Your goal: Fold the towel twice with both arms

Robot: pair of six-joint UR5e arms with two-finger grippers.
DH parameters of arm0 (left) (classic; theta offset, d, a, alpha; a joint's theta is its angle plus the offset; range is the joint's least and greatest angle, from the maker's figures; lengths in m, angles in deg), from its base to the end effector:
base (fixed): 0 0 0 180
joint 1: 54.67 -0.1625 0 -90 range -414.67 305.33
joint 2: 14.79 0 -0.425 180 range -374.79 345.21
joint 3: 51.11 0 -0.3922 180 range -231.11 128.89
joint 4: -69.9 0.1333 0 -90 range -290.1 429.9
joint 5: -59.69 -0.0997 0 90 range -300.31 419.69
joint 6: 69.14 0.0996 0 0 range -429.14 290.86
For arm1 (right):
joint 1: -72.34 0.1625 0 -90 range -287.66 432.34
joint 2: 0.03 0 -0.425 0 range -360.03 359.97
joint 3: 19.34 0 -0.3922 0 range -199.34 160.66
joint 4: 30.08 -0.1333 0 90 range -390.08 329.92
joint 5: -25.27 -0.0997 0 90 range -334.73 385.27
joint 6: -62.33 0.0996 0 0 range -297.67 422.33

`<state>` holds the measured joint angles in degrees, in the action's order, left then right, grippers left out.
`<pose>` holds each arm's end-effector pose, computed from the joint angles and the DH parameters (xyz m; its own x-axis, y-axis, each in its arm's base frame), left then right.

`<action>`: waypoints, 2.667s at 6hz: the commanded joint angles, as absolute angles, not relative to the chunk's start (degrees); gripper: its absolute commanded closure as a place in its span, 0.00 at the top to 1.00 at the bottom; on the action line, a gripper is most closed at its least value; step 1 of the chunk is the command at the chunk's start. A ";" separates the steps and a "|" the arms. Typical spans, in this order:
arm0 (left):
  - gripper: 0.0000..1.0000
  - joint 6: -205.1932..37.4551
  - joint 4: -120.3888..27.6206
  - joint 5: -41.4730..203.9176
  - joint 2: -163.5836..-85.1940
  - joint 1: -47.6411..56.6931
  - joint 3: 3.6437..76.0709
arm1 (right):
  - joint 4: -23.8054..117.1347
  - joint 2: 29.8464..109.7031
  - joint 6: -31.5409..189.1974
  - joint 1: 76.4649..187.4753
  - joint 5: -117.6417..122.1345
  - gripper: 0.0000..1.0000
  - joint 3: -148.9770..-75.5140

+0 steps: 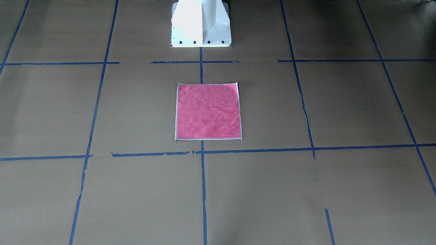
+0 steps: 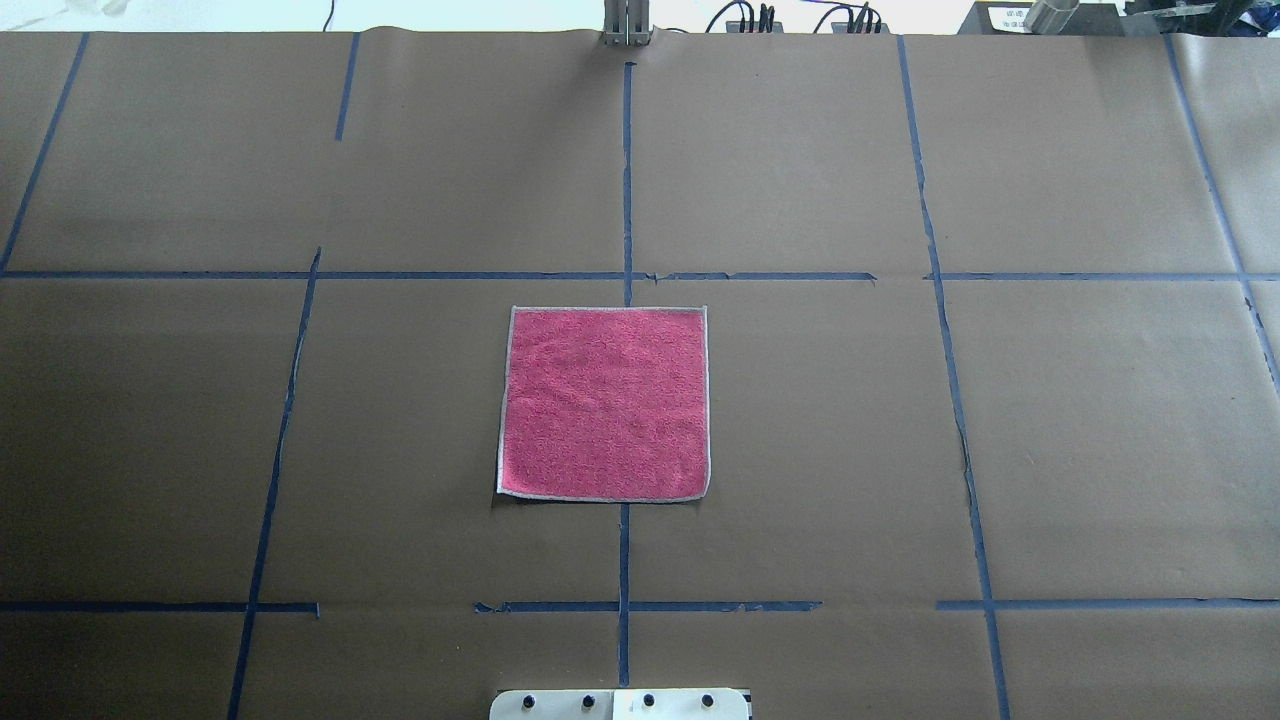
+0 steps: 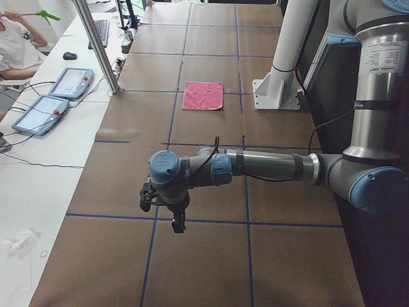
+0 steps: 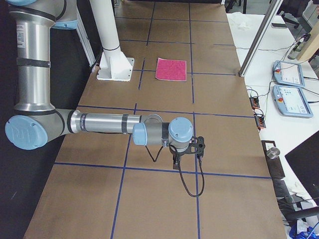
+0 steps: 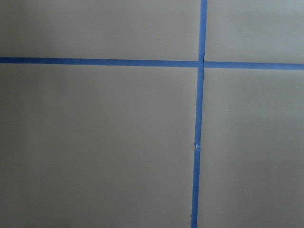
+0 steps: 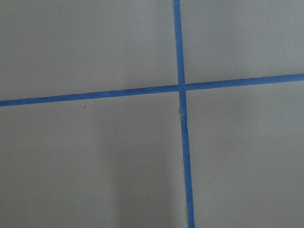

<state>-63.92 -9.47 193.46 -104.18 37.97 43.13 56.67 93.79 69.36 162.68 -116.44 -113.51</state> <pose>-0.0863 -0.4736 0.6462 0.7187 -0.0268 -0.6948 -0.0197 0.9981 -0.0589 0.0579 -0.4669 0.6395 0.6145 0.0769 0.7851 -0.0817 0.9961 -0.0336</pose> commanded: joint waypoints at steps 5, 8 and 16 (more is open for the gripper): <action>1.00 -63.95 -9.47 193.46 -104.18 37.97 43.11 | 56.67 93.92 69.53 162.69 -116.32 1.00 -113.73; 1.00 -64.39 -9.73 193.46 -104.70 37.18 43.63 | 56.67 93.31 70.06 162.52 -116.32 1.00 -113.73; 1.00 -145.24 -40.50 189.45 -121.18 -4.43 50.31 | 43.31 83.46 104.91 141.03 -112.55 1.00 -116.89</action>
<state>-134.80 -40.14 191.72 -116.91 1.08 49.25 50.53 83.60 93.53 145.70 -113.32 -116.10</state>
